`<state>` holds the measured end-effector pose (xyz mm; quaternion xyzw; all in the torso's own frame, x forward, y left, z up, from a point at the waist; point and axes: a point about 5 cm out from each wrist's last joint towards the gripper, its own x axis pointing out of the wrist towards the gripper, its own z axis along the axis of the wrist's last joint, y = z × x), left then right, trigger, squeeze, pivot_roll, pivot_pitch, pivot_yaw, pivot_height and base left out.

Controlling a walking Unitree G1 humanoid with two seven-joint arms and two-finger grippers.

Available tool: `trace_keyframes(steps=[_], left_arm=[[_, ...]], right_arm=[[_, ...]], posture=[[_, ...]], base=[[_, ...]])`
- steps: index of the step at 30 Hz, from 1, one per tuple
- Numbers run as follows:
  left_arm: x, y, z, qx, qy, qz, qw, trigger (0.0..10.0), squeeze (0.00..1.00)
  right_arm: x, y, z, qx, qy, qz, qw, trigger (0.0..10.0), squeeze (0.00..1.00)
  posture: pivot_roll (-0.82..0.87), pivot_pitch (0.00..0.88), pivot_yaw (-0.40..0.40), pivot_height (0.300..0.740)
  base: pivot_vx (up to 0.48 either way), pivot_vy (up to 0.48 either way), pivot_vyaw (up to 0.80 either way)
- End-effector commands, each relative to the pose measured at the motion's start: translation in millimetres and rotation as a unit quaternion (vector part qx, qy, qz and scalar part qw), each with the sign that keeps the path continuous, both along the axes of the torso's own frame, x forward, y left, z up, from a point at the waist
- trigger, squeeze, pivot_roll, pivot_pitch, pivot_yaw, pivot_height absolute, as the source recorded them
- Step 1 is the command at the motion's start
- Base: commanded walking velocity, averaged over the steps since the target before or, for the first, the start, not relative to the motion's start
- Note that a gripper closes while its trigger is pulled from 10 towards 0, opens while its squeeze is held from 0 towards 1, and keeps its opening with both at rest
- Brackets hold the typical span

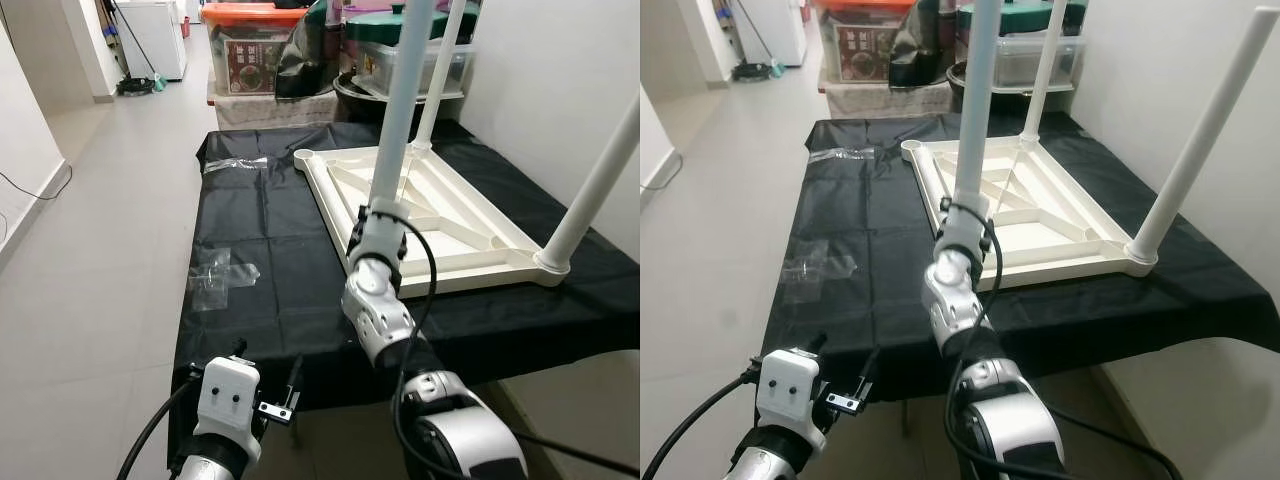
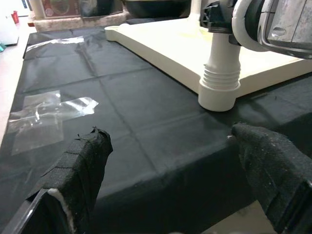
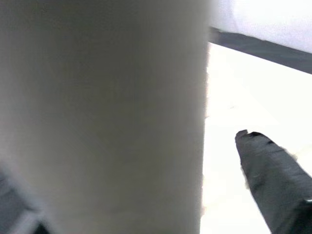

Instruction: Building children table

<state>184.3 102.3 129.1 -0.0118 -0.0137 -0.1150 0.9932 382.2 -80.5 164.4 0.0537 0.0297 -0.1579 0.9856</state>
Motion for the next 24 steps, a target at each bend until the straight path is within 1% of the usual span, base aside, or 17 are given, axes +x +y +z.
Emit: trace_keyframes(steps=[1, 3, 4, 8, 9, 10, 11, 13, 14, 17, 18, 19, 20, 21, 22, 23, 24], left_arm=[[0.0, 0.5, -5.8, 0.005, 0.009, -0.003, 1.000, 10.0, 0.00], [0.0, 0.5, -5.8, 0.005, 0.009, -0.003, 1.000, 10.0, 0.00], [0.1, 0.5, -6.0, 0.005, 0.009, -0.003, 1.000, 10.0, 0.00], [0.3, 0.6, -6.1, 0.005, 0.009, -0.004, 1.000, 10.0, 0.00], [0.7, 1.0, -6.4, 0.005, 0.010, -0.003, 1.000, 10.0, 0.00], [1.1, 1.3, -6.4, 0.006, 0.009, -0.004, 1.000, 10.0, 0.00], [1.1, 1.3, -6.4, 0.006, 0.009, -0.004, 1.000, 10.0, 0.00], [2.1, 1.6, -6.4, 0.007, 0.009, -0.004, 1.000, 10.0, 0.00], [2.1, 1.6, -6.4, 0.007, 0.009, -0.004, 1.000, 10.0, 0.00], [2.1, 2.3, -6.4, 0.007, 0.008, -0.002, 1.000, 10.0, 0.00], [2.3, 2.4, -6.4, 0.007, 0.007, -0.001, 1.000, 10.0, 0.00], [2.3, 2.4, -6.4, 0.007, 0.007, -0.001, 1.000, 10.0, 0.00], [2.5, 2.4, -6.4, 0.006, 0.007, 0.000, 1.000, 10.0, 0.00], [2.5, 2.4, -6.4, 0.006, 0.007, 0.000, 1.000, 10.0, 0.00], [2.5, 2.3, -6.2, 0.006, 0.006, 0.000, 1.000, 10.0, 0.00], [2.5, 2.3, -6.2, 0.006, 0.006, 0.000, 1.000, 10.0, 0.00], [2.6, 2.1, -6.0, 0.005, 0.006, 0.000, 1.000, 10.0, 0.00]], right_arm=[[0.6, -5.1, -2.6, 0.005, 0.000, 0.013, 1.000, 10.0, 0.89], [0.6, -5.1, -2.6, 0.005, 0.000, 0.013, 1.000, 10.0, 0.89], [1.6, -8.5, -1.9, 0.005, -0.009, 0.027, 1.000, 10.0, 0.00], [2.6, -10.5, -0.1, 0.006, -0.022, 0.048, 0.999, 10.0, 0.00], [4.4, -6.9, 4.7, 0.013, -0.047, 0.117, 0.992, 10.0, 0.00], [5.2, -2.2, 8.4, 0.016, -0.064, 0.189, 0.980, 10.0, 0.00], [5.2, -2.2, 8.4, 0.016, -0.064, 0.189, 0.980, 10.0, 0.00], [5.9, 0.0, 13.9, 0.030, -0.083, 0.295, 0.951, 10.0, 0.00], [5.9, 0.0, 13.9, 0.030, -0.083, 0.295, 0.951, 10.0, 0.00], [10.3, -8.9, 19.7, 0.016, -0.086, 0.355, 0.931, 10.0, 0.00], [12.7, -11.1, 24.1, 0.024, -0.087, 0.382, 0.920, 10.0, 0.00], [12.7, -11.1, 24.1, 0.024, -0.087, 0.382, 0.920, 10.0, 0.00], [14.3, -11.0, 28.9, 0.027, -0.085, 0.416, 0.905, 10.0, 0.00], [14.3, -11.0, 28.9, 0.027, -0.085, 0.416, 0.905, 10.0, 0.00], [15.8, -9.8, 34.2, 0.030, -0.081, 0.453, 0.888, 10.0, 0.00], [15.8, -9.8, 34.2, 0.030, -0.081, 0.453, 0.888, 10.0, 0.00], [16.0, -7.2, 38.2, 0.028, -0.076, 0.488, 0.869, 10.0, 0.00]], posture=[[0.06, 0.000, -0.016, 0.740], [0.06, 0.000, -0.016, 0.740], [0.06, 0.000, -0.016, 0.740], [0.06, 0.000, -0.016, 0.740], [0.07, 0.000, -0.006, 0.740], [0.08, 0.000, -0.002, 0.740], [0.08, 0.000, -0.002, 0.740], [0.08, 0.000, -0.012, 0.740], [0.08, 0.000, -0.012, 0.740], [0.08, 0.000, -0.014, 0.740], [0.09, 0.000, -0.019, 0.740], [0.09, 0.000, -0.019, 0.740], [0.09, 0.000, -0.019, 0.740], [0.09, 0.000, -0.019, 0.740], [0.09, 0.000, -0.020, 0.740], [0.09, 0.000, -0.020, 0.740], [0.09, 0.000, -0.020, 0.740]], base=[[0.000, 0.000, 0.00], [0.000, 0.000, 0.00], [0.000, 0.000, 0.00], [0.000, 0.000, 0.00], [0.000, 0.000, 0.00], [0.000, 0.000, 0.00], [0.000, 0.000, 0.00], [0.000, 0.000, 0.00], [0.000, 0.000, 0.00], [0.000, 0.000, 0.00], [0.000, 0.000, 0.00], [0.000, 0.000, 0.00], [0.000, 0.000, 0.00], [0.000, 0.000, 0.00], [0.000, 0.000, 0.00], [0.000, 0.000, 0.00], [0.000, 0.000, 0.00]])
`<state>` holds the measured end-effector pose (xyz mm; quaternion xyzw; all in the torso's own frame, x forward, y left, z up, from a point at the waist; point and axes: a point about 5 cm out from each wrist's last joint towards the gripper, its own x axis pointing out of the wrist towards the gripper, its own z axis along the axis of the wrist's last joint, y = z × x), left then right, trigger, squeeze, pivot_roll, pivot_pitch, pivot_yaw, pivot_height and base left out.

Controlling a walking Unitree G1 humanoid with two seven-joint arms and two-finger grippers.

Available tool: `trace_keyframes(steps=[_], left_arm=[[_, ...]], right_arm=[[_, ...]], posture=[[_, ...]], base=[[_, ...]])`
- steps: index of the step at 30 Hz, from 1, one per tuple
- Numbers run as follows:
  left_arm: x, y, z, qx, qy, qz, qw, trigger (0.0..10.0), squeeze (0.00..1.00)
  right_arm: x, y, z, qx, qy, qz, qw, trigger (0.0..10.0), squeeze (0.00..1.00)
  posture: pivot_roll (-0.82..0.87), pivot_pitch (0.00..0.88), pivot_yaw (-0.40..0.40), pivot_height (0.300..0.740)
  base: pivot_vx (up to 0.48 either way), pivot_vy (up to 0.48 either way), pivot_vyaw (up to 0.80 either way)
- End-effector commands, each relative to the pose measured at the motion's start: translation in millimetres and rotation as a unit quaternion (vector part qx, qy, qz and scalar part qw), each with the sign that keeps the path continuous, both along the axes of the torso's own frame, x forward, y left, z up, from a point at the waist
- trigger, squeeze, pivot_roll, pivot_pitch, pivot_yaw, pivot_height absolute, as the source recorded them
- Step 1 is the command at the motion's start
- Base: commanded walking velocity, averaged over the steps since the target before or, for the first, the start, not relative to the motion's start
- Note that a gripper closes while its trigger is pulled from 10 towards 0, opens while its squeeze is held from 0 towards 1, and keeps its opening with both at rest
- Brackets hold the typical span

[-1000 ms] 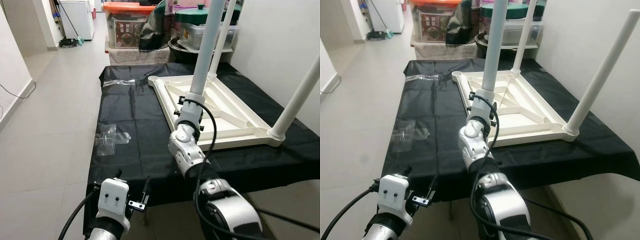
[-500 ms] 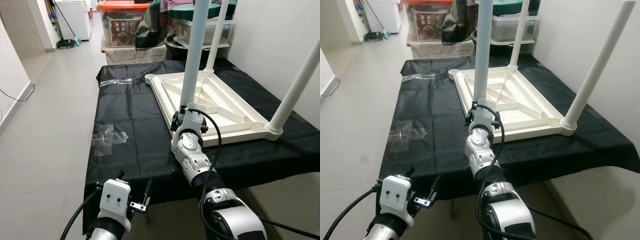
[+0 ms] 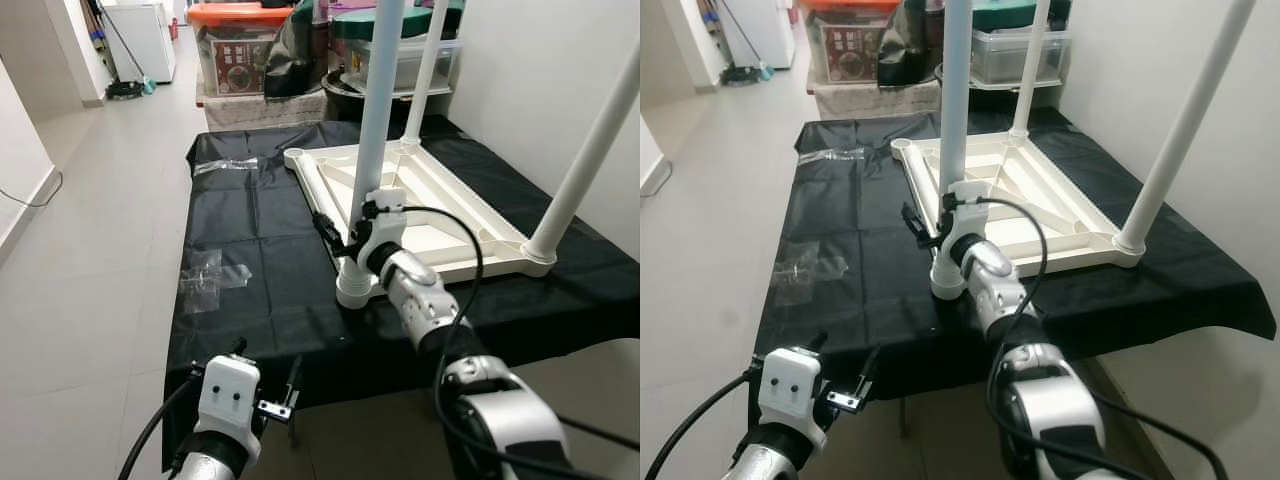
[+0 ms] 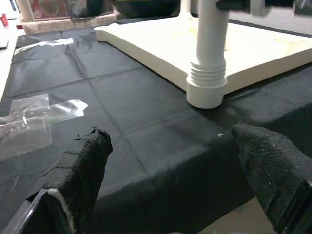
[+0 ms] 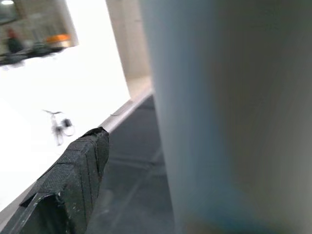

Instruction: Building children table

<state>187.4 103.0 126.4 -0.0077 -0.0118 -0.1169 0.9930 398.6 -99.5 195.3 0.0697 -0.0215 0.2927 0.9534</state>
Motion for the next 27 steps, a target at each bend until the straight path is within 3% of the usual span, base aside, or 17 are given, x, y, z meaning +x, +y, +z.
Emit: trace_keyframes(steps=[1, 3, 4, 6, 7, 9, 11, 12, 13, 19, 22, 23, 24, 25, 27], left_arm=[[-0.7, 0.7, -2.6, -0.001, 0.002, -0.001, 1.000, 10.0, 0.00], [-0.7, 0.7, -2.6, -0.001, 0.002, -0.001, 1.000, 10.0, 0.00], [-1.0, -0.1, -1.4, -0.003, -0.001, -0.005, 1.000, 10.0, 0.00], [-2.7, -3.2, 1.9, -0.014, -0.005, -0.019, 1.000, 10.0, 0.00], [-2.7, -3.2, 1.9, -0.014, -0.005, -0.019, 1.000, 10.0, 0.00], [-4.2, -5.9, 5.0, -0.018, -0.008, -0.025, 0.999, 10.0, 0.00], [-4.5, -6.5, 5.9, -0.019, -0.009, -0.026, 0.999, 10.0, 0.00], [-5.0, -6.3, 6.0, -0.019, -0.009, -0.025, 0.999, 10.0, 0.00], [-5.0, -6.3, 6.0, -0.019, -0.009, -0.025, 0.999, 10.0, 0.00], [-6.4, -6.3, 5.7, -0.018, -0.007, -0.023, 1.000, 10.0, 0.00], [-6.6, -6.6, 6.0, -0.019, -0.008, -0.024, 0.999, 10.0, 0.00], [-6.7, -6.8, 6.1, -0.019, -0.008, -0.025, 0.999, 10.0, 0.00], [-6.7, -6.8, 6.1, -0.019, -0.008, -0.025, 0.999, 10.0, 0.00], [-6.7, -6.8, 6.3, -0.020, -0.009, -0.024, 0.999, 10.0, 0.00], [-6.7, -6.8, 6.3, -0.020, -0.009, -0.024, 0.999, 10.0, 0.00]], right_arm=[[-1.5, 15.6, 10.3, -0.010, -0.002, 0.104, 0.995, 10.0, 0.00], [-1.5, 15.6, 10.3, -0.010, -0.002, 0.104, 0.995, 10.0, 0.00], [-3.6, 20.1, 12.8, -0.016, -0.004, 0.148, 0.989, 10.0, 0.00], [-9.6, 29.6, 14.1, -0.029, 0.003, 0.237, 0.971, 10.0, 0.00], [-9.6, 29.6, 14.1, -0.029, 0.003, 0.237, 0.971, 10.0, 0.00], [-15.6, 37.1, 13.1, -0.039, 0.015, 0.309, 0.950, 10.0, 0.00], [-17.3, 39.0, 13.0, -0.044, 0.018, 0.328, 0.943, 10.0, 0.00], [-20.7, 42.4, 11.7, -0.052, 0.022, 0.361, 0.931, 10.0, 0.00], [-20.7, 42.4, 11.7, -0.052, 0.022, 0.361, 0.931, 10.0, 0.00], [-28.4, 54.5, 10.9, -0.050, 0.029, 0.429, 0.902, 10.0, 0.00], [-29.1, 57.4, 11.3, -0.047, 0.028, 0.434, 0.899, 10.0, 0.00], [-28.8, 59.8, 11.0, -0.048, 0.026, 0.429, 0.902, 3.9, 0.00], [-28.8, 59.8, 11.0, -0.048, 0.026, 0.429, 0.902, 3.9, 0.00], [-28.2, 60.8, 10.9, -0.042, 0.024, 0.421, 0.906, 0.0, 0.00], [-28.2, 60.8, 10.9, -0.042, 0.024, 0.421, 0.906, 0.0, 0.00]], posture=[[0.10, 0.000, -0.027, 0.740], [0.10, 0.000, -0.027, 0.740], [0.10, 0.000, -0.027, 0.740], [0.11, 0.007, -0.028, 0.740], [0.11, 0.007, -0.028, 0.740], [0.12, 0.009, -0.037, 0.740], [0.12, 0.009, -0.037, 0.740], [0.13, 0.016, -0.037, 0.740], [0.13, 0.016, -0.037, 0.740], [0.14, 0.018, -0.040, 0.740], [0.14, 0.019, -0.041, 0.740], [0.14, 0.019, -0.041, 0.740], [0.14, 0.019, -0.041, 0.740], [0.13, 0.025, -0.044, 0.740], [0.13, 0.025, -0.044, 0.740]], base=[[0.000, 0.000, 0.00], [0.000, 0.000, 0.00], [0.000, 0.000, 0.00], [0.000, 0.000, 0.00], [0.000, 0.000, 0.00], [0.000, 0.000, 0.00], [0.000, 0.000, 0.00], [0.000, 0.000, 0.00], [0.000, 0.000, 0.00], [0.000, 0.000, 0.00], [0.000, 0.000, 0.00], [0.000, 0.000, 0.00], [0.000, 0.000, 0.00], [0.000, 0.000, 0.00], [0.000, 0.000, 0.00]])
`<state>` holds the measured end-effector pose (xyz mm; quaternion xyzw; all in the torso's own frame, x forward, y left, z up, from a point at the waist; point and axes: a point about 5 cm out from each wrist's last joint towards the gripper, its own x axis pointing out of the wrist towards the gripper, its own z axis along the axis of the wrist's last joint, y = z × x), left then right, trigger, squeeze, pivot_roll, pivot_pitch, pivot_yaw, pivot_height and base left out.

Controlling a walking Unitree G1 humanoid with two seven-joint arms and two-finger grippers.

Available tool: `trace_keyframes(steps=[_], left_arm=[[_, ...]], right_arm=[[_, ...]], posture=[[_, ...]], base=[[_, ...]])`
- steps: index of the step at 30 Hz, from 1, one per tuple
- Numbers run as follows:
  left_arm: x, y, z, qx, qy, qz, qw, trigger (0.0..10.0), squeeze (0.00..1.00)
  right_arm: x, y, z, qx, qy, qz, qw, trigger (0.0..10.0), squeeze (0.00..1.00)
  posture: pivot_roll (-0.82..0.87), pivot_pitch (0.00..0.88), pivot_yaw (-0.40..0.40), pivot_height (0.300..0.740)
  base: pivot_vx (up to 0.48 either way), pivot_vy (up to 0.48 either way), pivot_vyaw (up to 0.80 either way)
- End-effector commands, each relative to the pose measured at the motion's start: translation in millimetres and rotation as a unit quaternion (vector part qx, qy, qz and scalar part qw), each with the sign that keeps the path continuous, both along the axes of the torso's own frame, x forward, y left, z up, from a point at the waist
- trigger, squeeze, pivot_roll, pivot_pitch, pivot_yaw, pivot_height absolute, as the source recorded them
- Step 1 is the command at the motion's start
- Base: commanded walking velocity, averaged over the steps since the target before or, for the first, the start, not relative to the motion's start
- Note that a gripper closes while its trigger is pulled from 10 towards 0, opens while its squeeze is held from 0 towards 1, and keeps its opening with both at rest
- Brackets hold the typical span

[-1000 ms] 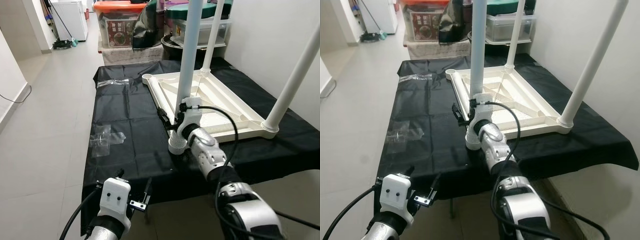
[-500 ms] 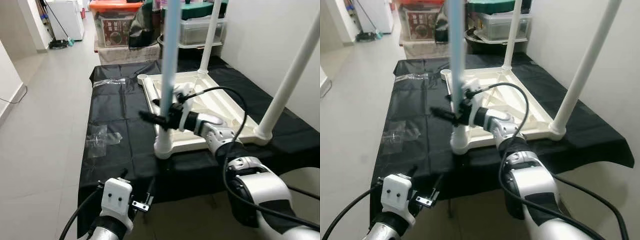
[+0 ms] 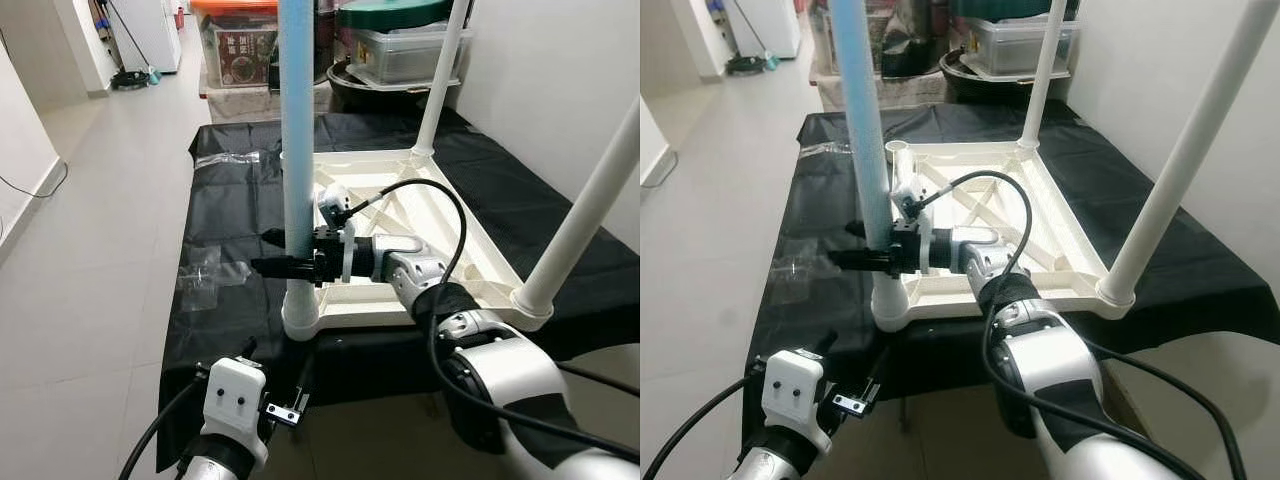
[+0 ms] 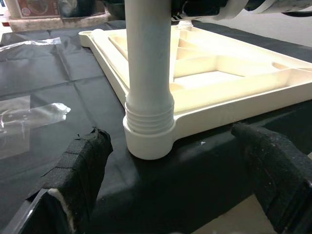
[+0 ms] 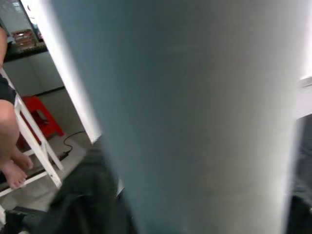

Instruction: Building children table

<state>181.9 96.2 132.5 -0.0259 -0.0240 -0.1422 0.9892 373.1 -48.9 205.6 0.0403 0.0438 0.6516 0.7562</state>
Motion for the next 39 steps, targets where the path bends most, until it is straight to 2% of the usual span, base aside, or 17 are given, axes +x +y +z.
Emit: trace_keyframes(steps=[1, 7, 10, 12, 13, 14, 16, 18, 19, 20, 21, 24, 33, 34, 35, 36, 39], left_arm=[[-1.2, 0.3, 0.2, -0.001, 0.001, 0.004, 1.000, 10.0, 0.00], [0.5, 2.1, -1.5, -0.005, 0.002, 0.010, 1.000, 10.0, 0.00], [1.8, 2.8, -3.4, -0.003, 0.004, 0.010, 1.000, 10.0, 0.00], [1.8, 2.8, -3.4, -0.003, 0.004, 0.010, 1.000, 10.0, 0.00], [2.1, 3.1, -3.8, -0.001, 0.004, 0.011, 1.000, 10.0, 0.00], [2.1, 3.1, -3.8, -0.001, 0.004, 0.011, 1.000, 10.0, 0.00], [2.3, 3.8, -4.6, 0.002, 0.004, 0.012, 1.000, 10.0, 0.00], [2.5, 4.6, -5.0, 0.003, 0.005, 0.013, 1.000, 10.0, 0.00], [2.7, 4.9, -5.1, 0.004, 0.005, 0.013, 1.000, 10.0, 0.00], [2.8, 4.9, -5.2, 0.005, 0.006, 0.012, 1.000, 10.0, 0.00], [2.8, 4.9, -5.2, 0.005, 0.006, 0.012, 1.000, 10.0, 0.00], [3.0, 5.0, -6.0, 0.006, 0.006, 0.013, 1.000, 10.0, 0.00], [3.2, 4.1, -7.6, 0.007, 0.007, 0.013, 1.000, 10.0, 0.00], [3.3, 4.0, -7.8, 0.007, 0.008, 0.013, 1.000, 10.0, 0.00], [3.3, 4.0, -7.8, 0.007, 0.008, 0.013, 1.000, 10.0, 0.00], [3.4, 3.9, -7.9, 0.006, 0.008, 0.014, 1.000, 10.0, 0.00], [3.6, 3.6, -8.1, 0.006, 0.008, 0.013, 1.000, 10.0, 0.00]], right_arm=[[-2.4, 10.5, 0.8, 0.011, 0.003, 0.013, 1.000, 0.0, 0.00], [-0.6, 6.7, -3.8, 0.029, 0.004, -0.021, 0.999, 0.0, 0.00], [7.5, 2.1, -6.8, 0.040, -0.001, -0.121, 0.992, 0.0, 0.00], [7.5, 2.1, -6.8, 0.040, -0.001, -0.121, 0.992, 0.0, 0.00], [14.5, -2.3, -8.7, 0.041, 0.005, -0.203, 0.978, 0.0, 0.00], [14.5, -2.3, -8.7, 0.041, 0.005, -0.203, 0.978, 0.0, 0.00], [27.4, -18.7, -15.8, 0.020, 0.008, -0.392, 0.920, 0.0, 0.00], [33.2, -49.2, -27.2, -0.004, 0.021, -0.587, 0.809, 0.0, 0.00], [32.6, -58.2, -30.7, -0.009, 0.026, -0.632, 0.774, 0.0, 0.00], [30.9, -63.0, -34.1, 0.001, 0.040, -0.664, 0.747, 0.0, 0.00], [30.9, -63.0, -34.1, 0.001, 0.040, -0.664, 0.747, 0.0, 0.00], [23.8, -62.9, -42.0, 0.016, 0.074, -0.720, 0.689, 0.0, 0.00], [15.7, -39.1, -41.3, 0.022, 0.085, -0.747, 0.659, 0.0, 0.00], [15.9, -34.8, -39.9, 0.026, 0.080, -0.734, 0.674, 4.8, 0.00], [15.9, -34.8, -39.9, 0.026, 0.080, -0.734, 0.674, 4.8, 0.00], [16.0, -31.9, -38.9, 0.029, 0.077, -0.724, 0.684, 10.0, 0.00], [15.2, -28.2, -35.9, 0.026, 0.053, -0.708, 0.704, 10.0, 0.00]], posture=[[0.13, 0.025, -0.044, 0.740], [0.07, 0.024, -0.033, 0.740], [0.07, 0.021, -0.031, 0.740], [0.07, 0.021, -0.031, 0.740], [0.07, 0.019, -0.036, 0.740], [0.07, 0.019, -0.036, 0.740], [0.07, 0.017, -0.030, 0.740], [0.06, 0.013, -0.026, 0.740], [0.06, 0.013, -0.026, 0.740], [0.06, 0.013, -0.026, 0.740], [0.06, 0.013, -0.026, 0.740], [0.06, 0.006, -0.027, 0.740], [0.06, 0.000, -0.029, 0.740], [0.06, 0.000, -0.030, 0.740], [0.06, 0.000, -0.030, 0.740], [0.06, 0.000, -0.030, 0.740], [0.06, 0.000, -0.030, 0.740]], base=[[0.000, 0.000, 0.00], [0.000, 0.000, 0.00], [0.000, 0.000, 0.00], [0.000, 0.000, 0.00], [0.000, 0.000, 0.00], [0.000, 0.000, 0.00], [0.000, 0.000, 0.00], [0.000, 0.000, 0.00], [0.000, 0.000, 0.00], [0.000, 0.000, 0.00], [0.000, 0.000, 0.00], [0.000, 0.000, 0.00], [0.000, 0.000, 0.00], [0.000, 0.000, 0.00], [0.000, 0.000, 0.00], [0.000, 0.000, 0.00], [0.000, 0.000, 0.00]])
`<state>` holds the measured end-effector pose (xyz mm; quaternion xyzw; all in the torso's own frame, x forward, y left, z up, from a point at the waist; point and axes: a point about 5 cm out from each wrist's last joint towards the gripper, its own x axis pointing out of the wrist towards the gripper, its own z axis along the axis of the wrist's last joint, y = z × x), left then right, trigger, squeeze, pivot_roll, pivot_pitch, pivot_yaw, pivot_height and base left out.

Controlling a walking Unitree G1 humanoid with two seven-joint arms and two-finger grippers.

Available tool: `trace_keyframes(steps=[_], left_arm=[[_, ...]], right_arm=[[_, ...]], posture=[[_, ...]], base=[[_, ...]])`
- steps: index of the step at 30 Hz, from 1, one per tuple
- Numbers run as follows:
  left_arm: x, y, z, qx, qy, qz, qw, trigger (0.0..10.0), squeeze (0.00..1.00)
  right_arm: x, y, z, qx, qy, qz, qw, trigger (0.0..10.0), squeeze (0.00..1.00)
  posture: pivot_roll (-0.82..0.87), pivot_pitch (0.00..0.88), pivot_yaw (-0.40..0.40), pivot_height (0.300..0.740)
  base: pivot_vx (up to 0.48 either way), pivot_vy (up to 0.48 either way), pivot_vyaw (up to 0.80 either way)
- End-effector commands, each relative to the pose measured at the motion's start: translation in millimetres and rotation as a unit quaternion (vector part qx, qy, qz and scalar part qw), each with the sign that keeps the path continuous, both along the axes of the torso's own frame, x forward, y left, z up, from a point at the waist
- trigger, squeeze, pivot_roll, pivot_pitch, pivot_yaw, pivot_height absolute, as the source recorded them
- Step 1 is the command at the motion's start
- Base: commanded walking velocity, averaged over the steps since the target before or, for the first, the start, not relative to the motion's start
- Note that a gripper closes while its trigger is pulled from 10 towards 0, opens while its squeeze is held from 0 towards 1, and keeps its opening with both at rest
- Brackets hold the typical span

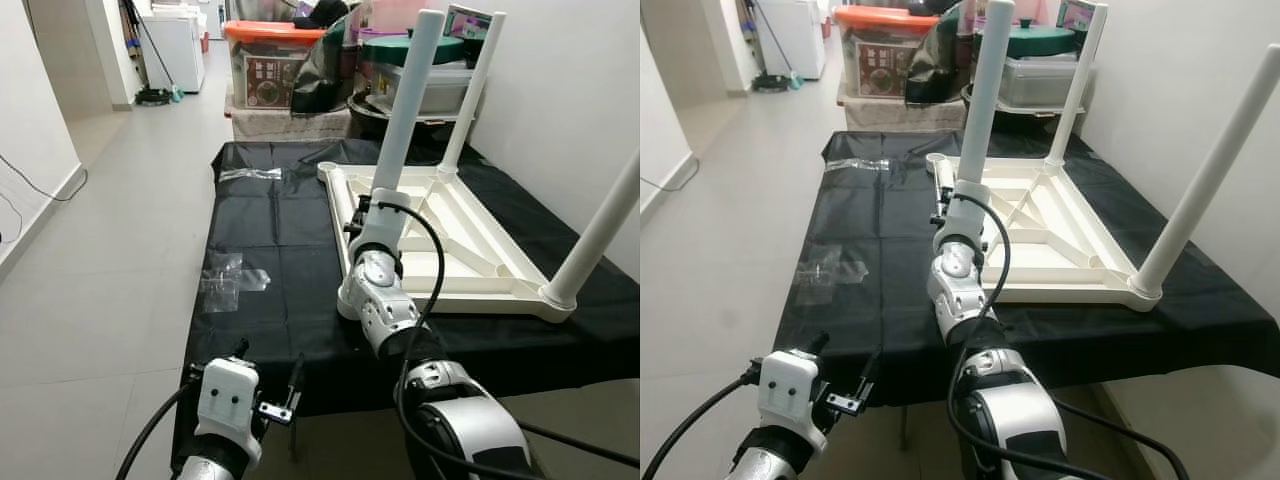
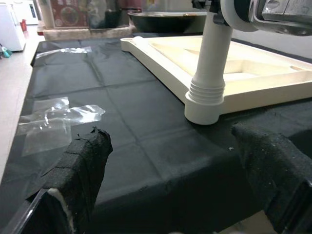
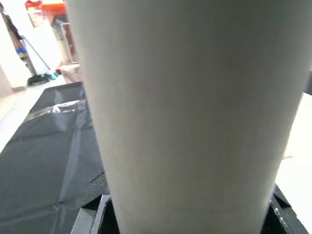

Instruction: Building children table

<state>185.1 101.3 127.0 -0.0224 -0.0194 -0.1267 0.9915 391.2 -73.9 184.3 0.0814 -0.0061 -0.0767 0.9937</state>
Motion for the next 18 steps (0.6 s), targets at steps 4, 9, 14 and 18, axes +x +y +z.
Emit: trace_keyframes(steps=[4, 9, 14, 18], left_arm=[[0.5, -1.8, -4.0, 0.001, 0.006, -0.004, 1.000, 10.0, 0.00], [0.4, 0.3, -4.7, 0.001, 0.008, -0.004, 1.000, 10.0, 0.00], [0.9, 1.1, -4.6, 0.003, 0.008, -0.005, 1.000, 10.0, 0.00], [2.2, 1.6, -4.8, 0.002, 0.007, -0.002, 1.000, 10.0, 0.00]], right_arm=[[-2.7, -6.1, -13.0, 0.020, -0.001, 0.041, 0.999, 10.0, 1.00], [0.8, -6.2, -5.5, 0.036, -0.031, 0.117, 0.992, 10.0, 0.00], [2.0, -1.8, 3.5, 0.057, -0.057, 0.257, 0.963, 10.0, 0.00], [0.8, -9.6, 7.2, 0.022, -0.029, 0.456, 0.889, 10.0, 0.00]], posture=[[0.06, 0.000, -0.024, 0.740], [0.08, 0.000, -0.006, 0.740], [0.09, 0.000, -0.008, 0.740], [0.09, 0.000, -0.018, 0.740]], base=[[0.000, 0.000, 0.00], [0.000, 0.000, 0.00], [0.000, 0.000, 0.00], [0.000, 0.000, 0.00]])
